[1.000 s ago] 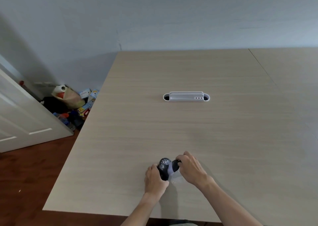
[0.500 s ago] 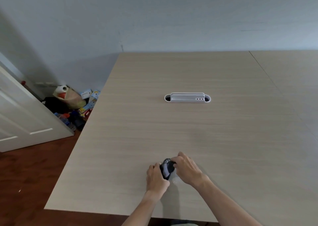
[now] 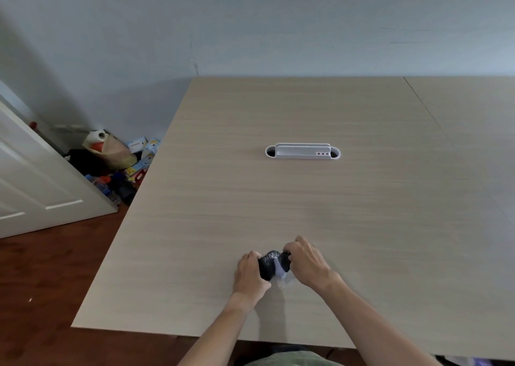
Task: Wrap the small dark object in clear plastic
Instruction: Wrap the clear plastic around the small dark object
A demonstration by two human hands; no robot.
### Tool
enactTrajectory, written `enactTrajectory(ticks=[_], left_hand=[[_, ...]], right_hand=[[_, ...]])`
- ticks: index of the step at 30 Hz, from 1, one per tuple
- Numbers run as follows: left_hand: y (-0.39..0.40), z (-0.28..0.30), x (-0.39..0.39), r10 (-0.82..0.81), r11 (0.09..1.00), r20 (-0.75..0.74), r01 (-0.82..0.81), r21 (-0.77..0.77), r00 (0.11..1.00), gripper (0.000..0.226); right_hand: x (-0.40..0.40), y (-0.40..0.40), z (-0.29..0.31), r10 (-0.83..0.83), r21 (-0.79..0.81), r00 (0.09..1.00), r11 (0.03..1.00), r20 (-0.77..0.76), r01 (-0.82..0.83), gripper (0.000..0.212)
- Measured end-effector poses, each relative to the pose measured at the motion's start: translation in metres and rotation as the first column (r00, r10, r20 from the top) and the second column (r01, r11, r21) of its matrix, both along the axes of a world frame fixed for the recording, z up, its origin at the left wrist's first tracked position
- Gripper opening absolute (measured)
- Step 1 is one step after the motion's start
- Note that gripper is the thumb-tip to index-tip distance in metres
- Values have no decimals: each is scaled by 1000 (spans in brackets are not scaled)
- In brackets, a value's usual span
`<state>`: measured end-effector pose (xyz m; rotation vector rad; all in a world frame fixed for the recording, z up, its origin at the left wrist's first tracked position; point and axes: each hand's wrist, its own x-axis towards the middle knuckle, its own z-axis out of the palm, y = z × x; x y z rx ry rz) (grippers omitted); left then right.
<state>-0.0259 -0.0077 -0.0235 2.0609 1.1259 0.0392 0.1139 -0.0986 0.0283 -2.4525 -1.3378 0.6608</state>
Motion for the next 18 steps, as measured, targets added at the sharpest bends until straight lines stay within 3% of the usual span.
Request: enactTrajectory(ticks=[5,11,15,18], left_hand=[[3,0,-4,-51,998,30,51,-22,998,51],[6,8,-1,-75,994,39,78,-74,996,70],[5,8,-2,-73,993,42,77,-88,996,67],[5,6,-4,-91,993,31,93,-78,995,68]], right_hand=[[-7,12,-1,82,18,992,997,-101,-81,20],[4,17,8,27,-76,994,997,105,-19,21],[3,17,4,69,-6,997,998,-44,-69,19],[4,3,-2,33,-23,999,999,-21,-34,19]])
